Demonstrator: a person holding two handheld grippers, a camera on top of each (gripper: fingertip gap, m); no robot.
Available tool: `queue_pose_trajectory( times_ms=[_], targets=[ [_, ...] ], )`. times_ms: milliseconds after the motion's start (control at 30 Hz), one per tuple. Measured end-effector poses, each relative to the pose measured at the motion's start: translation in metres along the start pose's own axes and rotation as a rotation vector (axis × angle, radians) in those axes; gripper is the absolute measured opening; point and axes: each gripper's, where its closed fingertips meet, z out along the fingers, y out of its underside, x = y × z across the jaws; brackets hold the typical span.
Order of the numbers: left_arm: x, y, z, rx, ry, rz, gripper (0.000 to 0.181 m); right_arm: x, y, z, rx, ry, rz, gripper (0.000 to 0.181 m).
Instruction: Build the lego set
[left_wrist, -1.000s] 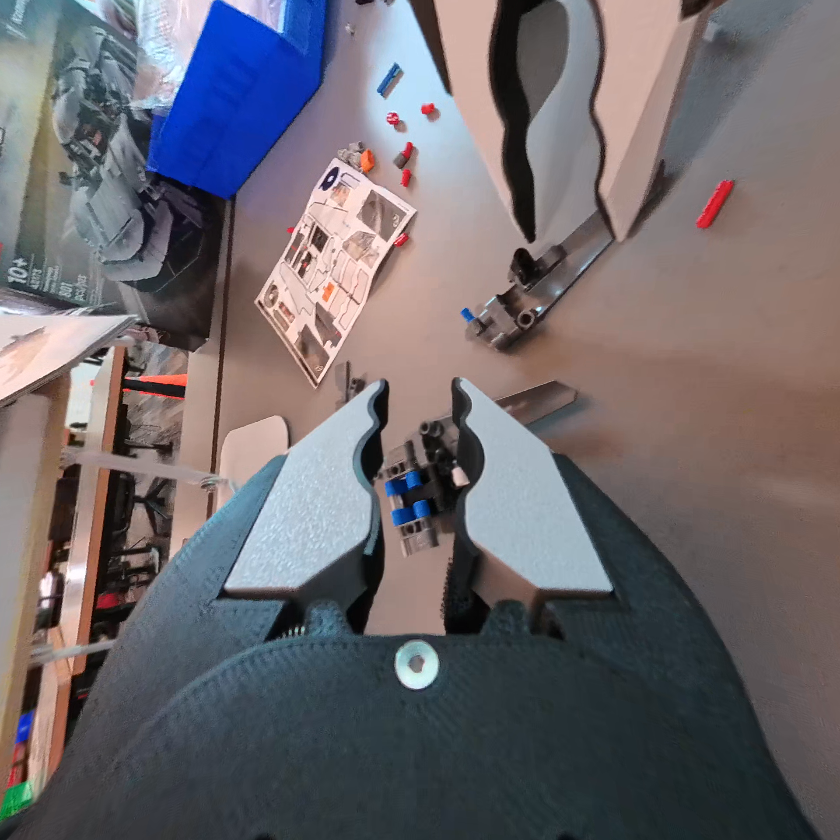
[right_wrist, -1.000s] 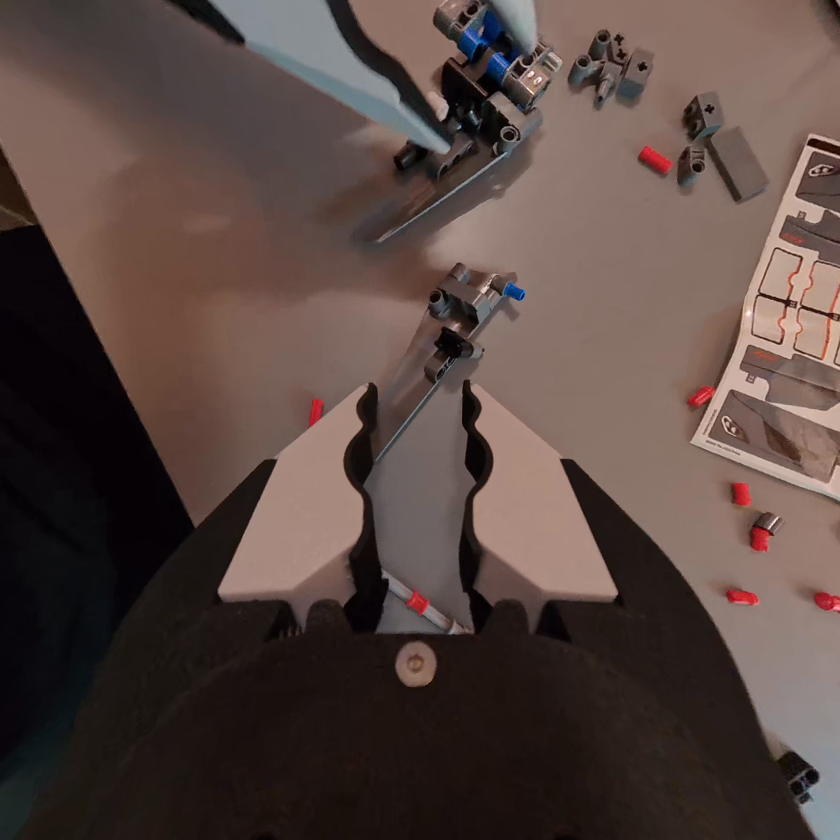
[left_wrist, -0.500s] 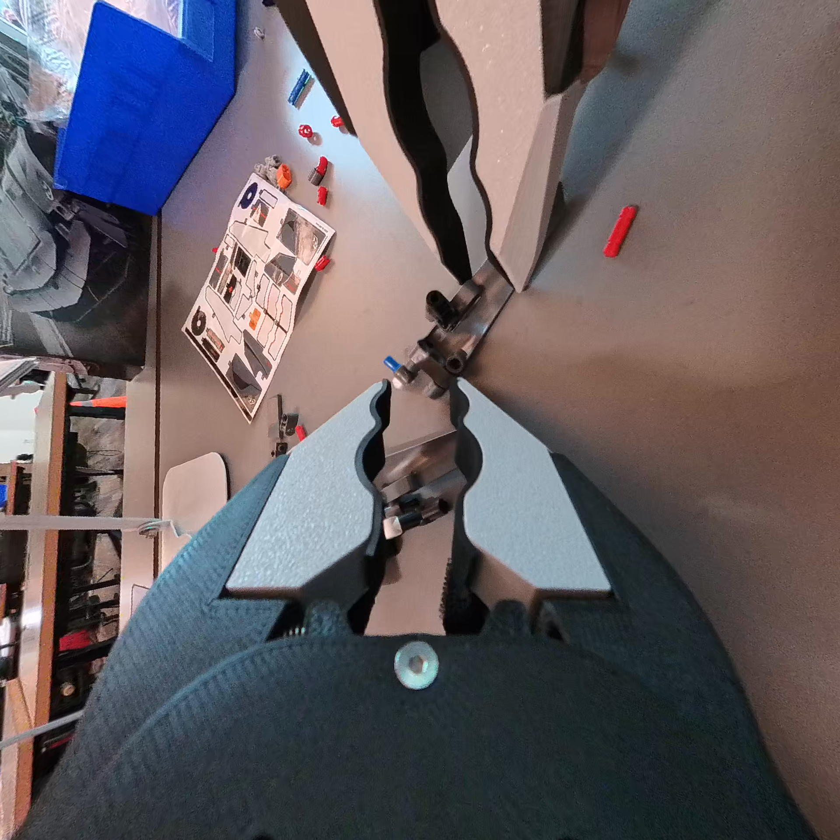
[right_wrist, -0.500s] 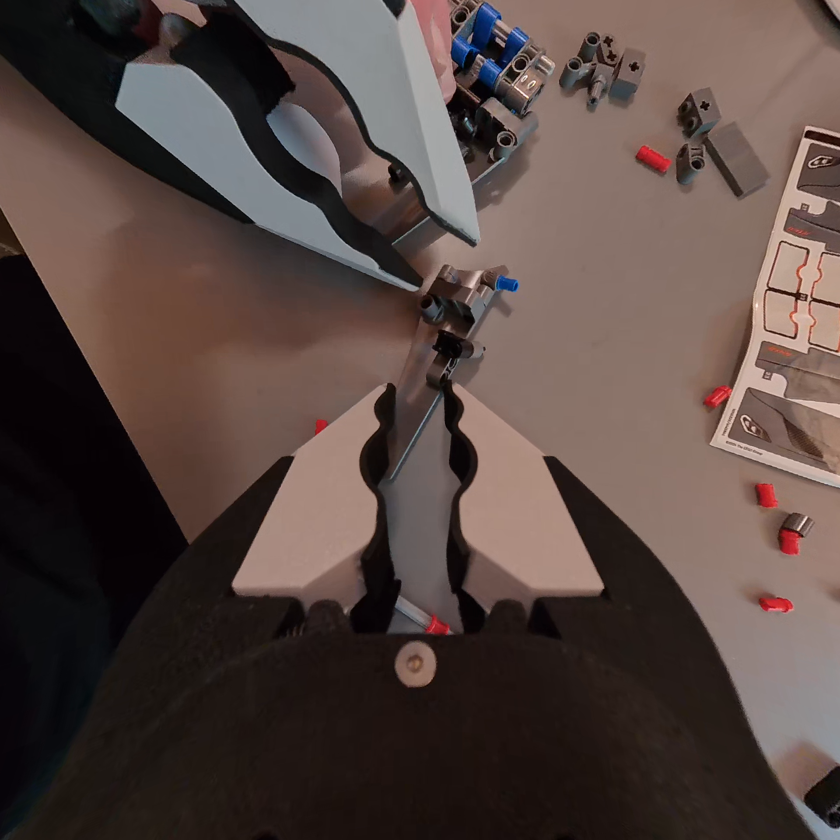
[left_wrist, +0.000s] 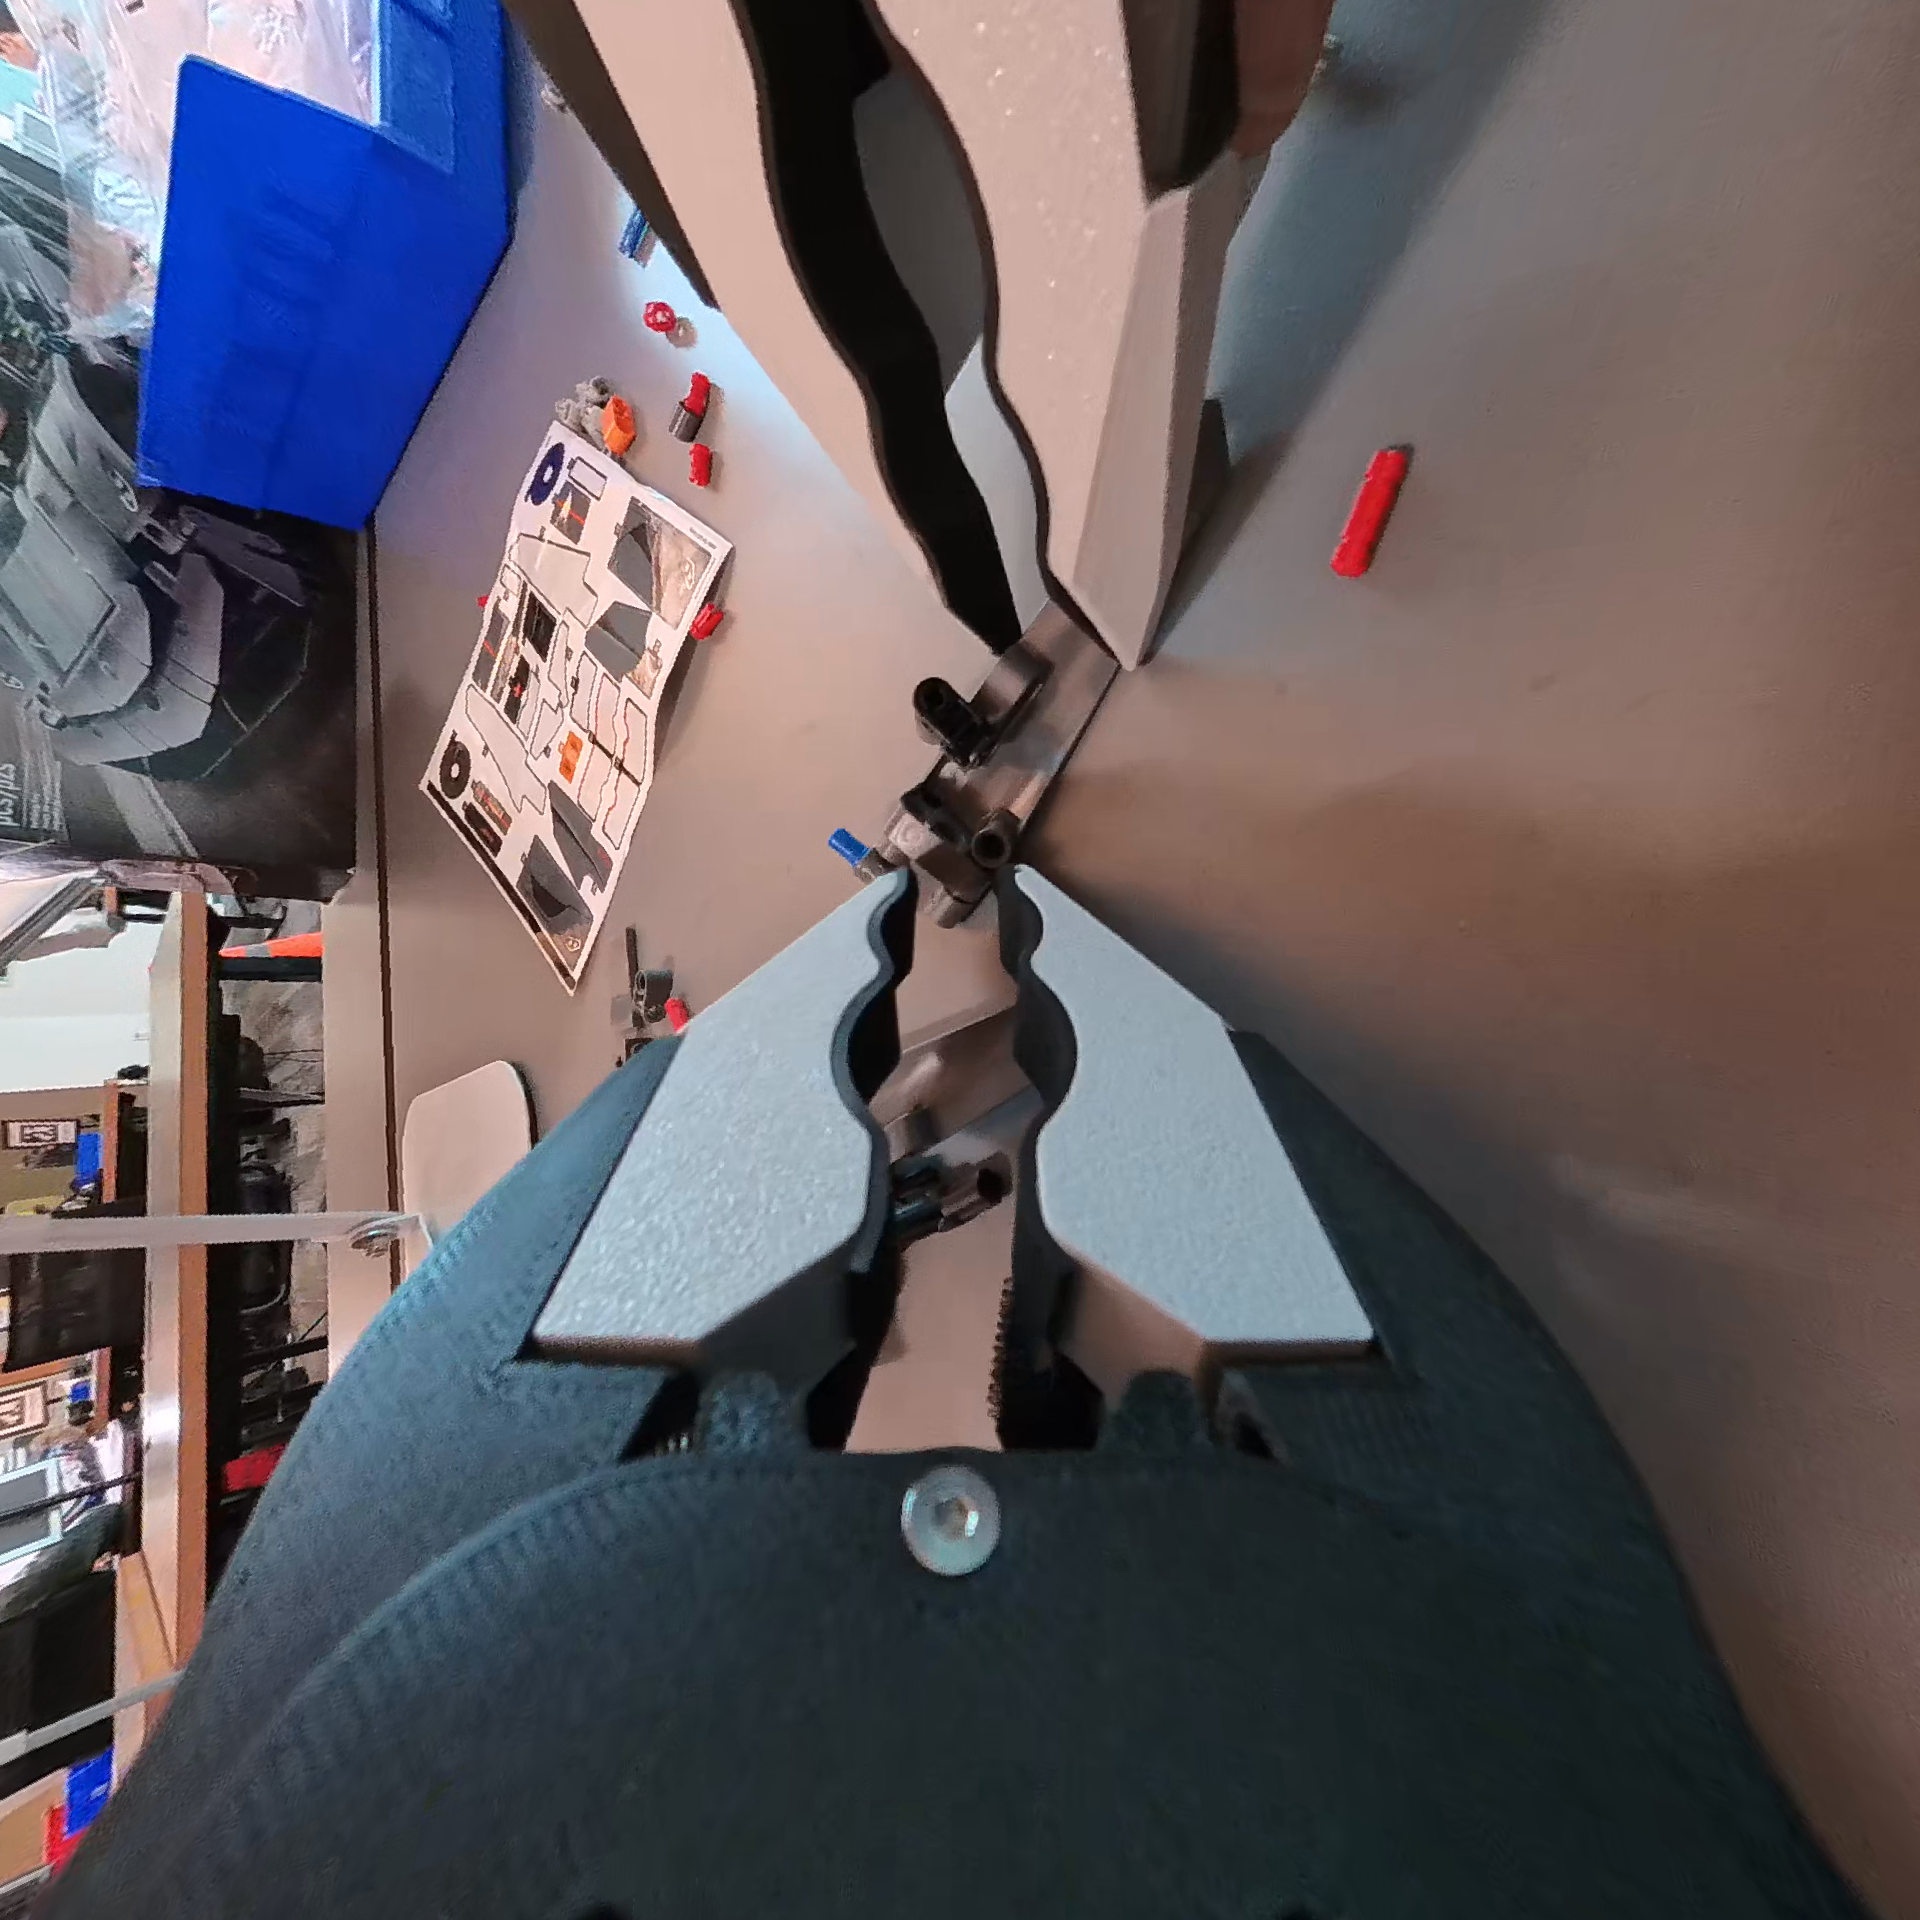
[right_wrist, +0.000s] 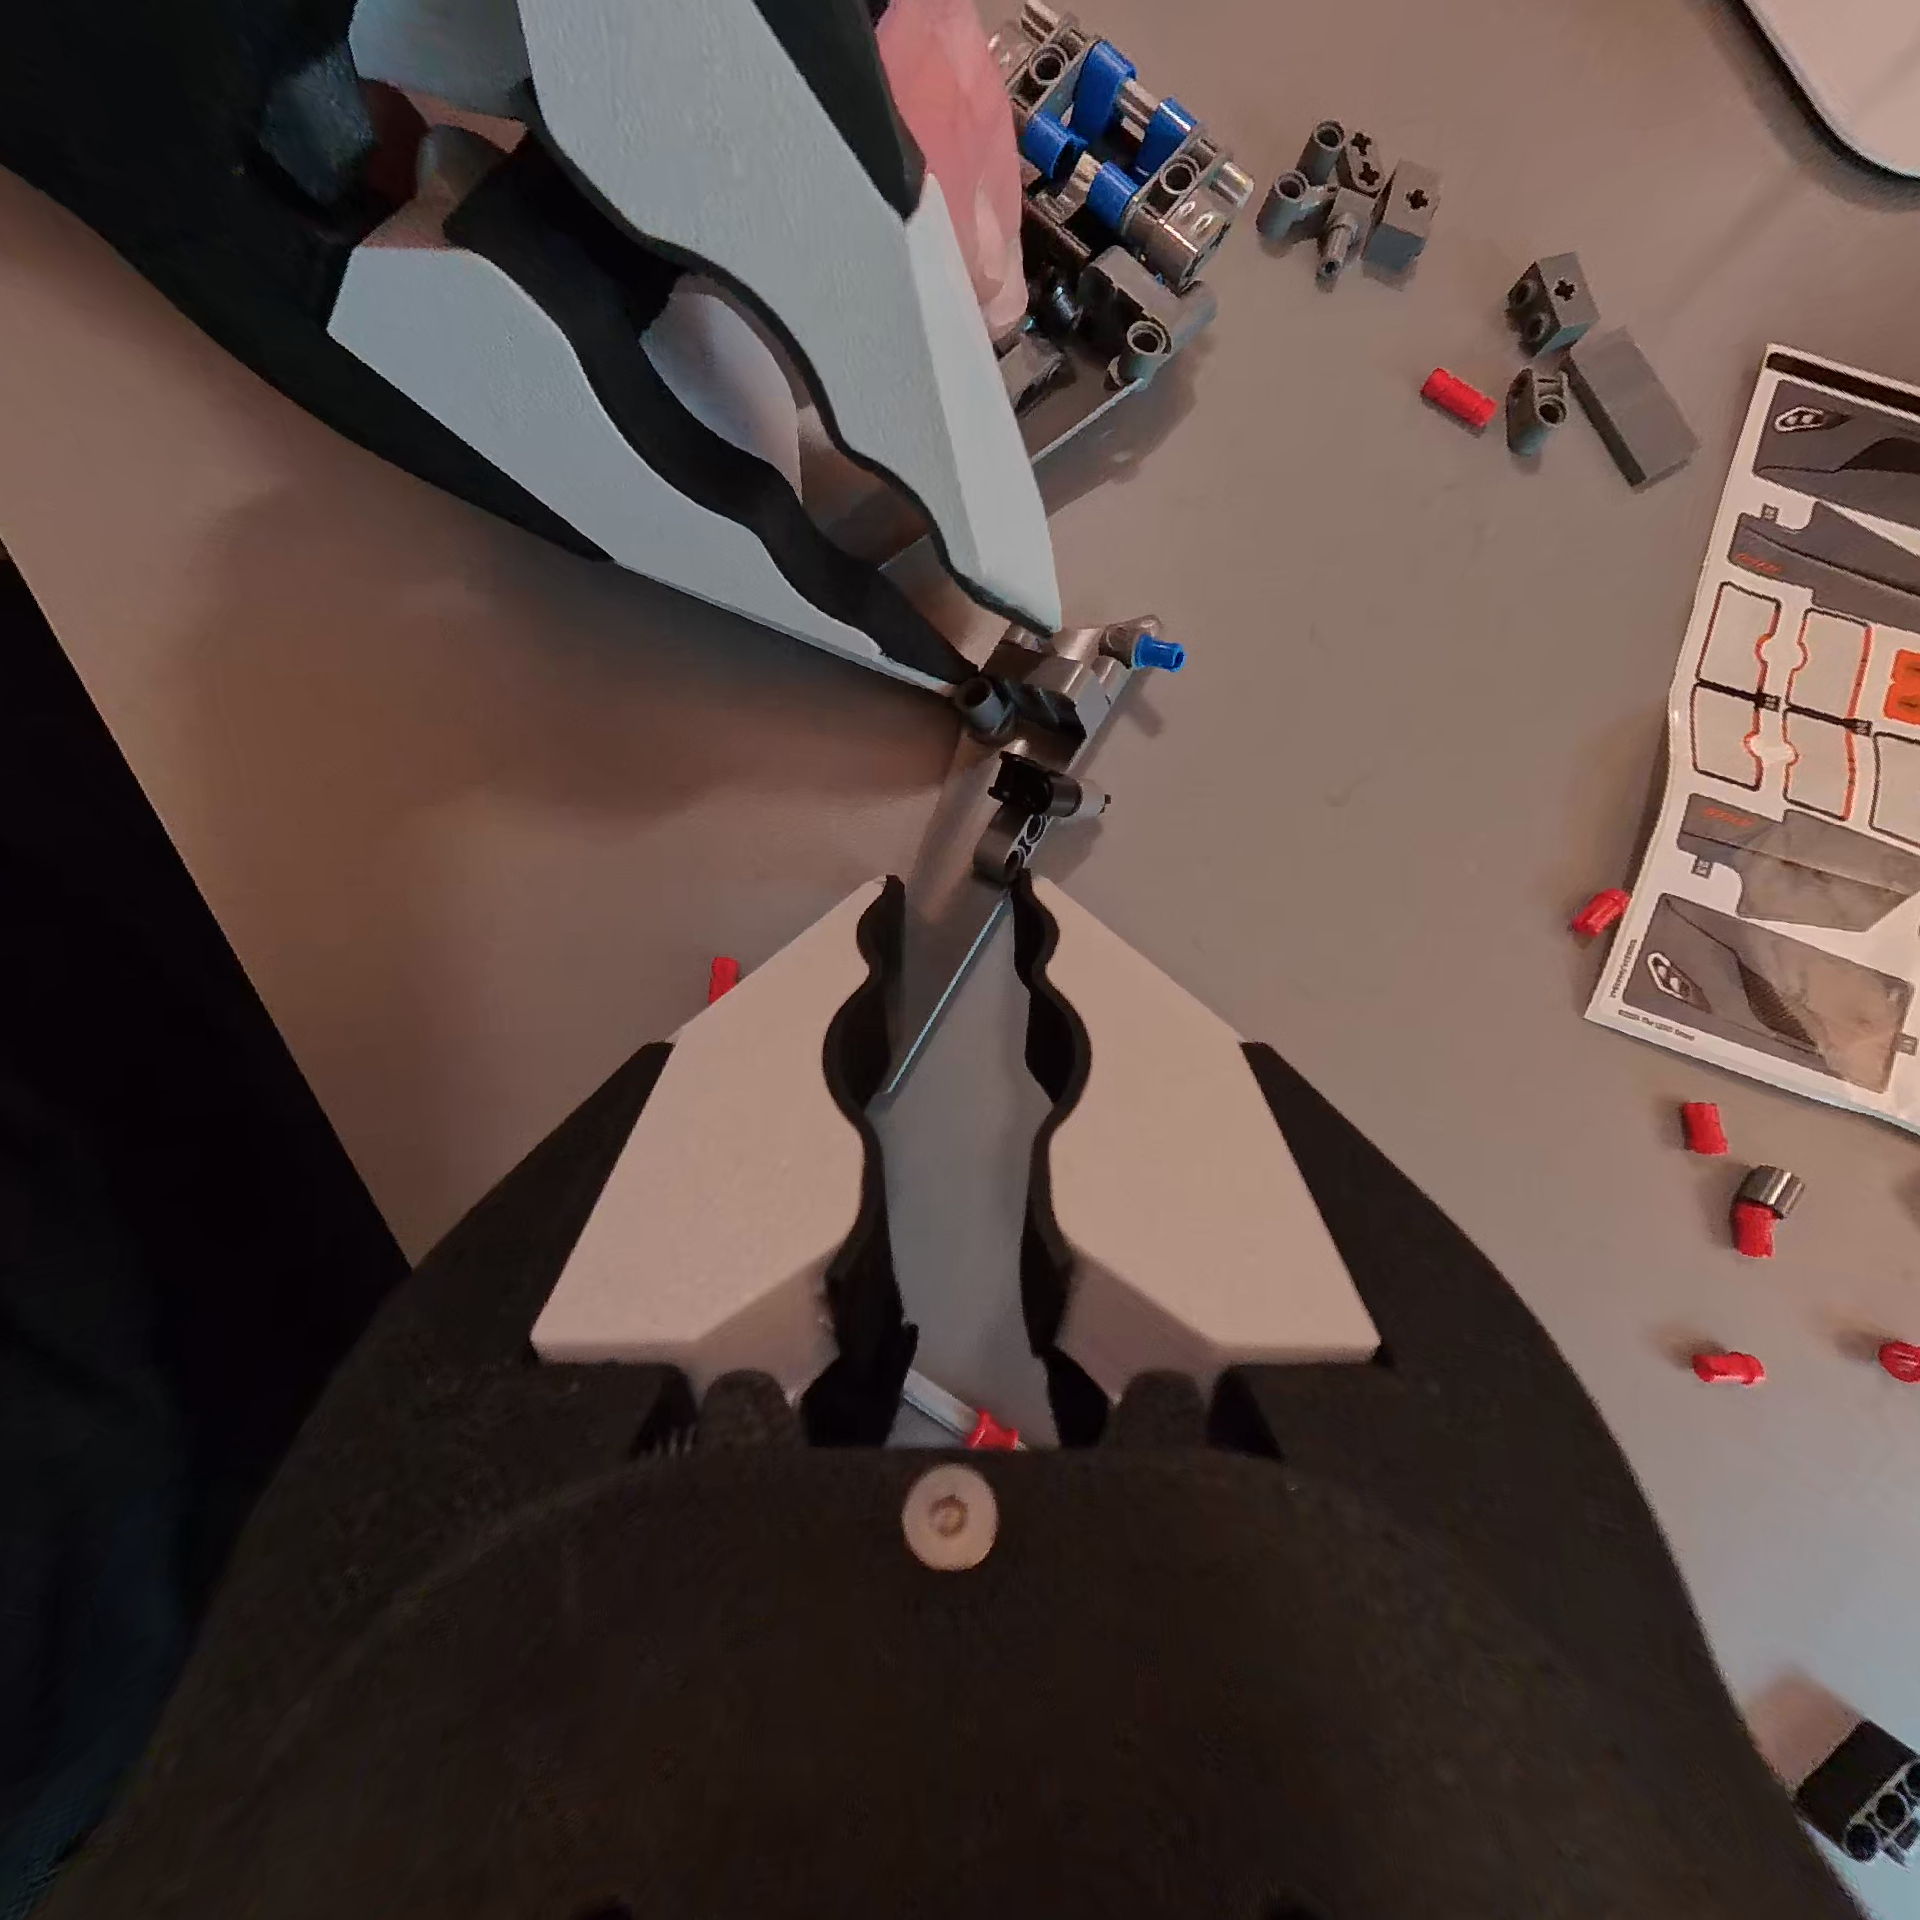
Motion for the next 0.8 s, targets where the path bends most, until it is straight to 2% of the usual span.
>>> queue_pose_trajectory(
  times_ms=[200, 267, 333, 800],
  targets=[
    [0.0008, -0.0009, 0.0009, 0.001, 0.001, -0.004, 0.011, 0.0010, 0.0005, -0.0012, 0.015, 0.000, 0.016, 0.018],
    [0.0005, -0.0008, 0.0009, 0.001, 0.000, -0.005, 0.011, 0.0020, -0.0015, -0.0037, 0.030, 0.005, 0.016, 0.008],
    [0.0006, -0.0008, 0.0010, 0.001, 0.001, -0.006, 0.011, 0.0015, -0.0013, -0.0046, 0.030, 0.001, 0.018, 0.007],
    [0.0005, -0.0007, 0.0014, -0.003, -0.001, -0.004, 0.011, 0.0009, 0.0013, -0.0076, 0.041, -0.004, 0.049, 0.018]
  ],
)
